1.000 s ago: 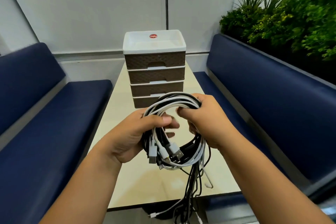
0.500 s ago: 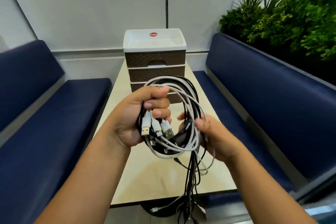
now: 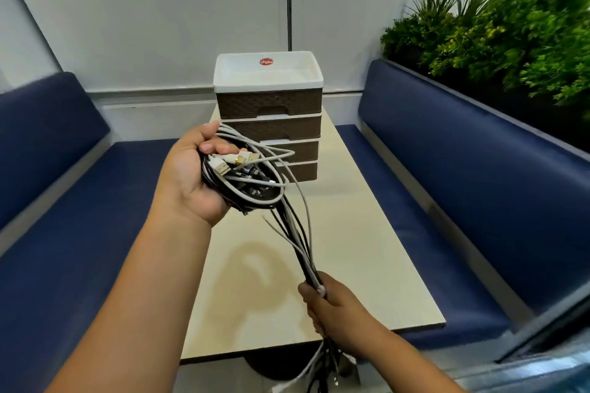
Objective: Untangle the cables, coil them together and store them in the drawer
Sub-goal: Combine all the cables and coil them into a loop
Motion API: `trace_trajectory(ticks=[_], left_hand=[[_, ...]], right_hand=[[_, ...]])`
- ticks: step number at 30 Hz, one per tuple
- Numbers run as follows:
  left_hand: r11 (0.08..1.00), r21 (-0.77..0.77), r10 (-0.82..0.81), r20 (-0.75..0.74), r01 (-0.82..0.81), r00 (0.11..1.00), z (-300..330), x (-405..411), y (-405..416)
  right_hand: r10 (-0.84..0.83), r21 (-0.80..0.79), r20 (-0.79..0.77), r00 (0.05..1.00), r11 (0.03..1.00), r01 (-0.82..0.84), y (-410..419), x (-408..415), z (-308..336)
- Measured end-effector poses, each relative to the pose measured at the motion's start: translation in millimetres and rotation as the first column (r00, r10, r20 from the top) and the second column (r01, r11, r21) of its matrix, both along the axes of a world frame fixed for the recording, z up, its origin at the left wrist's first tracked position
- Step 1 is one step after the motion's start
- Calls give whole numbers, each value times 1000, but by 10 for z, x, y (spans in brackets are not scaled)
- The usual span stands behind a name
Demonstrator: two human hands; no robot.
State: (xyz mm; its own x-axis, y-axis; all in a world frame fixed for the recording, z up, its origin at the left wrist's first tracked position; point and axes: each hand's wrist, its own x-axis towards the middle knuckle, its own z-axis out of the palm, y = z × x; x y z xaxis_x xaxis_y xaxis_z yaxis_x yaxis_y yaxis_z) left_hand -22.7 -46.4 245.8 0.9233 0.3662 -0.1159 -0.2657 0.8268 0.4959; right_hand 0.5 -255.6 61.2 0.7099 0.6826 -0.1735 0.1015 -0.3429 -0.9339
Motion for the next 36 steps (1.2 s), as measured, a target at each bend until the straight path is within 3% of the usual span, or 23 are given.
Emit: trace_trajectory(ticks=[2,5,8,11,14,18,21,25,29,33,36], left_hand=[[994,-14,104,-31,-105,994,-74,36,-18],[959,37,283,-88,-281,955,-187,65,-54],[892,182,437,-110,-414,893,-302,57,-164],[771,411,556,-62,-486,829,-397,46,-300],[694,538,579,-21,-479,815,-424,17,-399],[797,463,431,14,-388,902,-317,-62,-403],[888,412,183,92,-205,979,-121,-180,-254],[915,404,-57,154,-10,986,163,-385,-54],[901,410,-236,184,143,954,273,-468,-15],[817,396,-529,222,420,819,279,-482,2],[719,430,-668,213,545,713,313,-512,-49]], right_hand=[[0,-138,153,988,990,21,37,-20,89],[151,-354,376,914,935,-9,42,-69,351],[337,-550,536,774,835,18,41,-157,705],[475,-640,593,650,768,22,22,-229,1069],[583,-707,596,552,707,16,-14,-242,1373],[665,-742,592,455,670,-15,-27,-243,1600],[625,-712,568,535,699,-61,-2,-235,1539],[437,-514,479,761,843,-160,-21,-175,1107],[234,-196,164,958,960,-201,-32,-147,718],[334,-60,-53,941,940,-337,-144,-69,620],[370,-51,18,929,928,-369,-315,99,832]])
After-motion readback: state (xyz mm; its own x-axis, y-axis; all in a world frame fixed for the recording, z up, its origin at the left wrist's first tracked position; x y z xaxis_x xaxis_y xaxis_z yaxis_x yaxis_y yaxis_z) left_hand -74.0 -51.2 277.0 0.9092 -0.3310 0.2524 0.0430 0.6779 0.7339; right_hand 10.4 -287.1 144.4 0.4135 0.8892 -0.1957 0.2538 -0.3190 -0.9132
